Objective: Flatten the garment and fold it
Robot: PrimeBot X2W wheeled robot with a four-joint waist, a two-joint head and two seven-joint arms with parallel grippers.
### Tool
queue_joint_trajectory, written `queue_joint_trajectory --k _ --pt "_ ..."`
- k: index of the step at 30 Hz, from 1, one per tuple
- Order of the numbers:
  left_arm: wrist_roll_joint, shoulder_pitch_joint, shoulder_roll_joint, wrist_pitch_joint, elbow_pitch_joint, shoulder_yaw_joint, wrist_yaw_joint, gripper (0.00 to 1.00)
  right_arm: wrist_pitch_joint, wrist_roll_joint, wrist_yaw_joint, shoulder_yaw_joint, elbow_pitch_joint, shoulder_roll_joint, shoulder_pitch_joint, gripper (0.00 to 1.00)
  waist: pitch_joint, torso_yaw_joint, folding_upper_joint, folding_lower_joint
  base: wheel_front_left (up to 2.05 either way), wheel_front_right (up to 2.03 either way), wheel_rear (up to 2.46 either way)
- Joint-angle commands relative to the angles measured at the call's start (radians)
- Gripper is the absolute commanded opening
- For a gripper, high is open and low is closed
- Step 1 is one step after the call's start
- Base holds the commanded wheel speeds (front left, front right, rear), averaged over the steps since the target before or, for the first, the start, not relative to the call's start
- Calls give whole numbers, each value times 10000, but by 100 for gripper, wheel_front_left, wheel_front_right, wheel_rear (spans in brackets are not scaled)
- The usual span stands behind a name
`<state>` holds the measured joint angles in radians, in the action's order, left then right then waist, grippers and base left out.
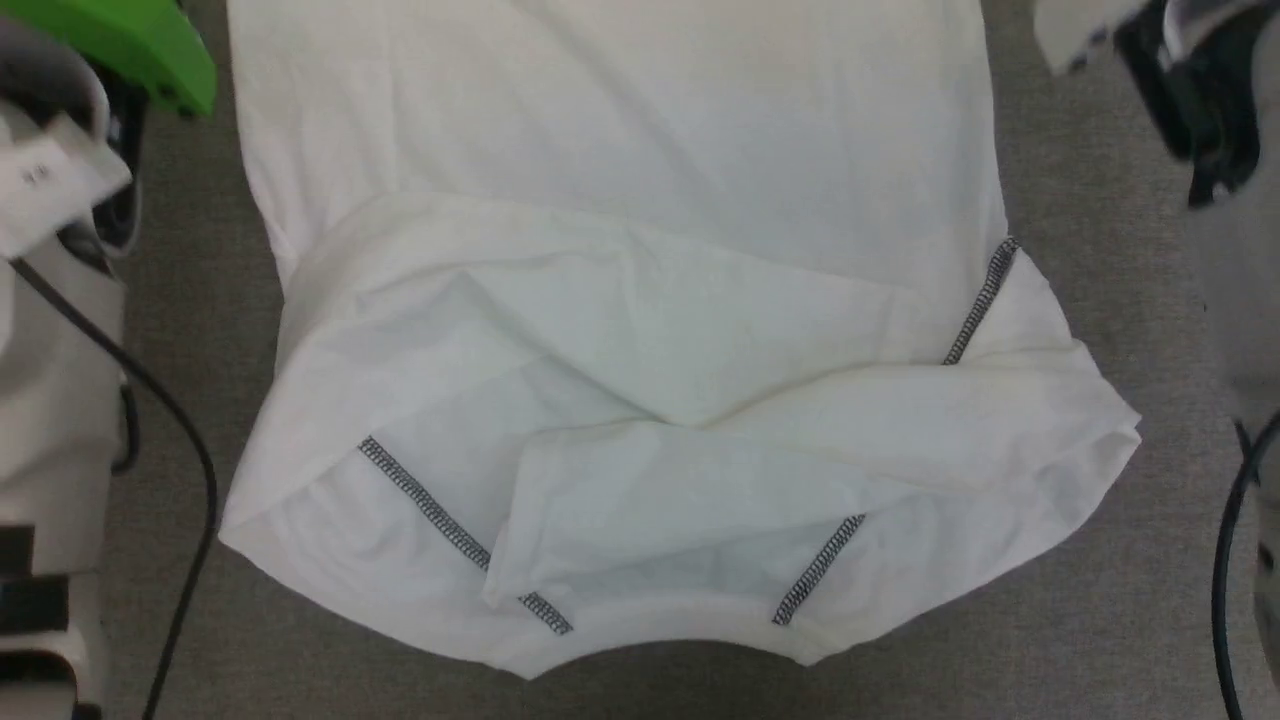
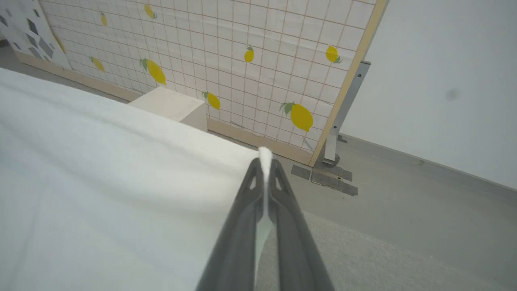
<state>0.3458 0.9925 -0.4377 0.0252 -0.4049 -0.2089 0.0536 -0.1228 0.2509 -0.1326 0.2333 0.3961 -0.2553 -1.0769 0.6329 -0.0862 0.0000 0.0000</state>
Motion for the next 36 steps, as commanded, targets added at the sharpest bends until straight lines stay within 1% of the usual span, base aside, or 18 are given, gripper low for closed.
queue_joint_trajectory --k 1,5,9,12,16,21,24,27,31,35,36 --pt "200 -692 -85 -32 328 55 40 0 -130 253 19 146 -527 -277 688 0 -1220 207 0 0 0 0 0" --pt "682 -2846 -154 -217 1610 208 -98 0 -608 927 19 154 -2196 -794 2803 0 -2160 303 0 0 0 0 0" --pt "873 -5140 -208 -395 2980 237 -490 0 -1164 1191 19 -390 -3519 -974 4898 0 -2892 427 0 0 0 0 0" --pt "1088 -6708 -56 -449 3747 204 -770 0 -1666 1209 19 -883 -4282 -950 6474 0 -3305 586 0 0 0 0 0" --pt "1585 -8316 204 -496 4319 180 -912 0 -2170 1167 19 -1573 -4961 -553 8236 0 -3723 722 0 0 0 0 0" --pt "1749 -9503 449 -437 4601 25 -1126 0 -2584 835 19 -2164 -5252 -187 9804 0 -4005 840 0 0 0 0 0" --pt "1716 -9951 502 -295 4460 -78 -1171 0 -2804 546 19 -2384 -5225 -29 10480 0 -4100 875 0 0 0 0 0" --pt "1491 -10160 461 -208 4102 -406 -1035 0 -3012 342 19 -2541 -5066 136 10985 0 -4153 900 0 0 0 0 0" --pt "1306 -10245 581 -27 3517 -830 -840 0 -3184 106 19 -2672 -4629 395 11457 0 -4211 911 0 0 0 0 0" --pt "1319 -10351 820 228 2664 -1085 -738 0 -3225 -108 19 -2753 -3942 834 11812 0 -4417 913 0 0 0 0 0" --pt "1313 -10379 845 265 2518 -1111 -743 0 -3175 -115 19 -2737 -3813 902 11844 9 -4459 912 0 0 0 0 0"
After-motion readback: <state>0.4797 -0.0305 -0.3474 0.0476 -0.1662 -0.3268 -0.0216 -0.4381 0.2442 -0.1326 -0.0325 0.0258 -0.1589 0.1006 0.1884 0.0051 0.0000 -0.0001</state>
